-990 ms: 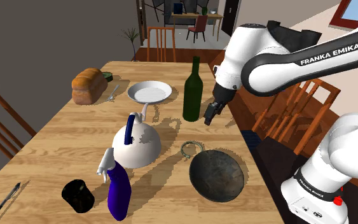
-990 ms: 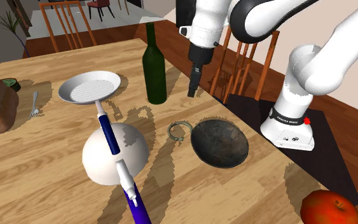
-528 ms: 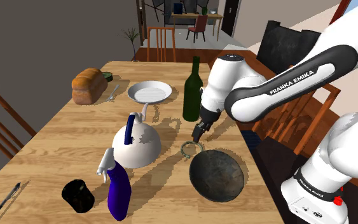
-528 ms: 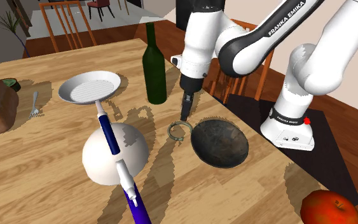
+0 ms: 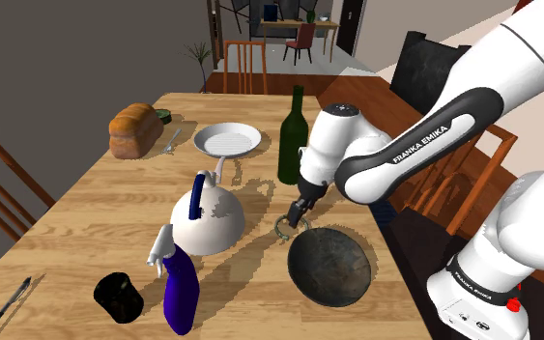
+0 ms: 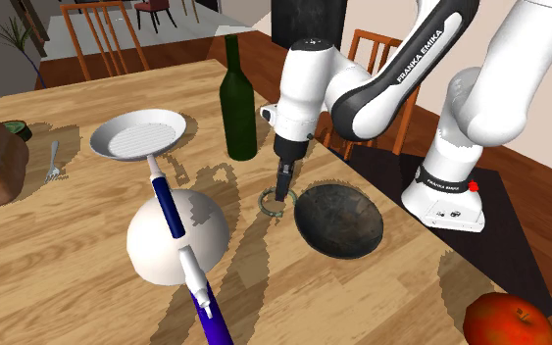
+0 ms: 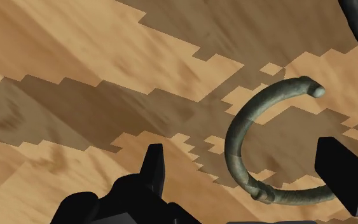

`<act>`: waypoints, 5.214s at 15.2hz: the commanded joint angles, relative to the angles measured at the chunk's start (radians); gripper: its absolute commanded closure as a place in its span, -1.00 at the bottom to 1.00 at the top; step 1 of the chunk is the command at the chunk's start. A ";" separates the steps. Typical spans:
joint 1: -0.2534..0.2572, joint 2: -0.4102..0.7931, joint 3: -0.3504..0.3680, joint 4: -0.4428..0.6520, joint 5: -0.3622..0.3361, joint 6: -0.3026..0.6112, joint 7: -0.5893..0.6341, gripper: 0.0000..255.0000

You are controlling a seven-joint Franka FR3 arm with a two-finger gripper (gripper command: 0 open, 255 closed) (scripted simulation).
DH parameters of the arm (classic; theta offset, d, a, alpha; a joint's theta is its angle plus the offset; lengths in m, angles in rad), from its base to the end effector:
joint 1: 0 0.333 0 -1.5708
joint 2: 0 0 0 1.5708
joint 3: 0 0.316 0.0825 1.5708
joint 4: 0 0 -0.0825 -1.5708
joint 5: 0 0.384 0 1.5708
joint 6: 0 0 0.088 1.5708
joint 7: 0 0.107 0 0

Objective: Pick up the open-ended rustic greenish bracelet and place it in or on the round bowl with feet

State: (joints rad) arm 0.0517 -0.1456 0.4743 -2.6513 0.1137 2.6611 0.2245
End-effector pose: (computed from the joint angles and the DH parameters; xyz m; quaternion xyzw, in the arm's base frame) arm 0.3782 0.2110 0.2989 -0.9922 -0.1019 -0.0675 0.0228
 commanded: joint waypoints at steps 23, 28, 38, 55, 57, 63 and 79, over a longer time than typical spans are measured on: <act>0.015 -0.069 -0.015 0.022 0.038 -0.087 -0.028 1.00; 0.026 -0.129 -0.031 0.048 0.060 -0.170 -0.045 1.00; 0.037 -0.224 -0.060 0.115 0.077 -0.330 -0.064 1.00; 0.273 -0.631 0.029 -0.149 0.264 -0.462 0.086 1.00; 0.274 -0.615 0.039 -0.167 0.273 -0.428 0.085 1.00; 0.277 -0.553 0.073 -0.216 0.298 -0.319 0.084 1.00; 0.277 -0.512 0.092 -0.238 0.311 -0.256 0.084 -1.00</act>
State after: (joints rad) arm 0.3285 -0.6581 0.5667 -2.8898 0.4249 2.4050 0.3088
